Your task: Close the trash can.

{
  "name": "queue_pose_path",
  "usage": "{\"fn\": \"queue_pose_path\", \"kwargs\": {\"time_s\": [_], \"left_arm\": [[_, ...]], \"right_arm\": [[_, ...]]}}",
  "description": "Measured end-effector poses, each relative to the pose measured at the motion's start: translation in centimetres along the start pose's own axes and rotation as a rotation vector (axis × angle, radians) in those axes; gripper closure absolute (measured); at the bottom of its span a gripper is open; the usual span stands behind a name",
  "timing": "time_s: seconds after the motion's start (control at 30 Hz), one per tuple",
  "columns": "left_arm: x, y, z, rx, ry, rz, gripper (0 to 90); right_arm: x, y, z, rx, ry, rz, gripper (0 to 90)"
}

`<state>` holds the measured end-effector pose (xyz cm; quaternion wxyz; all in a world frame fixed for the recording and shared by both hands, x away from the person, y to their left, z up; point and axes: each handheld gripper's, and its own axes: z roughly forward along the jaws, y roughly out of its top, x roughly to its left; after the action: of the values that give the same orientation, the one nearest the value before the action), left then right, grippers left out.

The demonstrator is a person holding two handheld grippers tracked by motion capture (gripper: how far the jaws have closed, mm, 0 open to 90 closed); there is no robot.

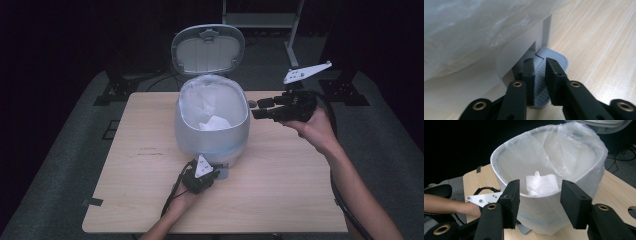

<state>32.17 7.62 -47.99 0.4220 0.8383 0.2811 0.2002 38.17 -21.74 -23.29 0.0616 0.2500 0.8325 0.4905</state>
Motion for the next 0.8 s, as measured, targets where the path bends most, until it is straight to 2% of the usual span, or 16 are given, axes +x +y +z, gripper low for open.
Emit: {"fn": "queue_pose_path", "kwargs": {"time_s": [0.2,0.43,0.57,0.6,0.63,0.8], "left_arm": [[0.1,0.0,0.0,-0.002,-0.01,-0.009,75.9],[0.1,-0.1,-0.2,0.0,-0.005,-0.006,72.5],[-0.1,-0.2,-0.3,-0.017,-0.004,-0.009,68.5],[-0.1,-0.1,-0.5,-0.011,-0.013,-0.002,68.5],[-0.2,0.1,-0.8,-0.008,-0.041,-0.021,67.2],[-0.7,0.5,-1.5,-0.023,-0.046,0.0,63.6]], "right_arm": [[-0.5,-2.1,-1.0,-0.008,-0.015,0.027,48.7],[-0.9,-3.7,-1.3,-0.009,-0.024,0.05,48.6],[-1.0,-4.9,-1.5,-0.015,-0.031,0.06,48.3],[-1.1,-5.2,-1.6,-0.018,-0.033,0.061,48.3],[-1.1,-5.8,-1.8,-0.019,-0.034,0.069,48.3],[-1.5,-7.5,-2.3,-0.028,-0.043,0.091,47.2]]}}
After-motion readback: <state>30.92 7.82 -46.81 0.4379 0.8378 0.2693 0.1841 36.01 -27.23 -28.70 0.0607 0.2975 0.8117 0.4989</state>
